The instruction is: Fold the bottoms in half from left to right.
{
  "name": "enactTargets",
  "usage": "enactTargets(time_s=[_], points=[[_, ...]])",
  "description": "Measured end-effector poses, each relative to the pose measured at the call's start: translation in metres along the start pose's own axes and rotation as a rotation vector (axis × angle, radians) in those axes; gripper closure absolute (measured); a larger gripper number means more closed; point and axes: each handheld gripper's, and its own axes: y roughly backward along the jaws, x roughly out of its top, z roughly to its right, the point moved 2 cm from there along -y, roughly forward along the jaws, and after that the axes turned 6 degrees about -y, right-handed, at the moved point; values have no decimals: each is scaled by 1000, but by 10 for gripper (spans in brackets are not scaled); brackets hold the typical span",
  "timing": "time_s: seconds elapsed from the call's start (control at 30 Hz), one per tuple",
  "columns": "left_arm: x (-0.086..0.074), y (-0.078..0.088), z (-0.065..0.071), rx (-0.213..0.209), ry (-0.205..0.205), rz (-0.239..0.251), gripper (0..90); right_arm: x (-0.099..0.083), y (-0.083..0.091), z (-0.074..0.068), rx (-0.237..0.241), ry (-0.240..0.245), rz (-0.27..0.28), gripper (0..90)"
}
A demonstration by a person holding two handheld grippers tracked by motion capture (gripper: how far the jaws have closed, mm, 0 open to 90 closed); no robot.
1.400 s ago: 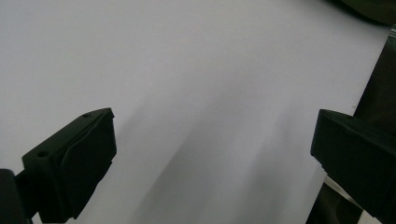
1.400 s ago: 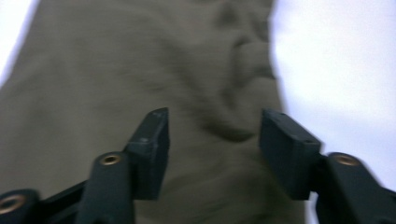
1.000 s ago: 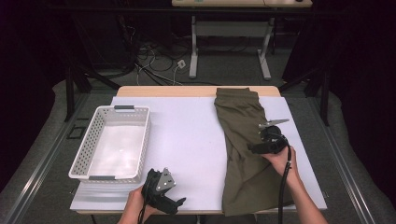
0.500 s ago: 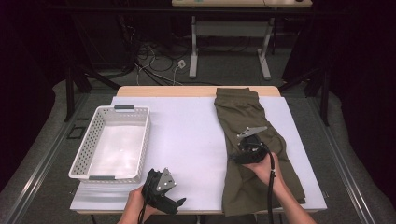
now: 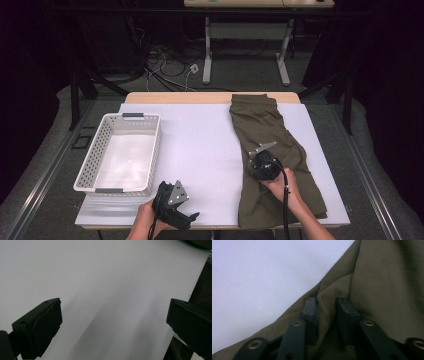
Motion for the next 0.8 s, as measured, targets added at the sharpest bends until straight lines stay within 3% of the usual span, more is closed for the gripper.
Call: enactTargets(time_s=[0.13,0.27,0.4,0.53,0.77,0.8], points=[[0,0,0,0,0,0,0,0,-1,-3,27,10,40,856],[0,0,0,-1,0,1,0,2,5,-7,32,37,79,868],[0,-1,0,4,1,6,0,6,12,-17,68,75,156,872],[0,-1,0,3,-3,6,0,9,14,-25,107,92,197,871],[0,-2,1,-5,0,-1,0,7,-1,-28,167,96,180,869],[0,-2,1,-6,0,-2,0,7,-1,-29,156,103,162,865]])
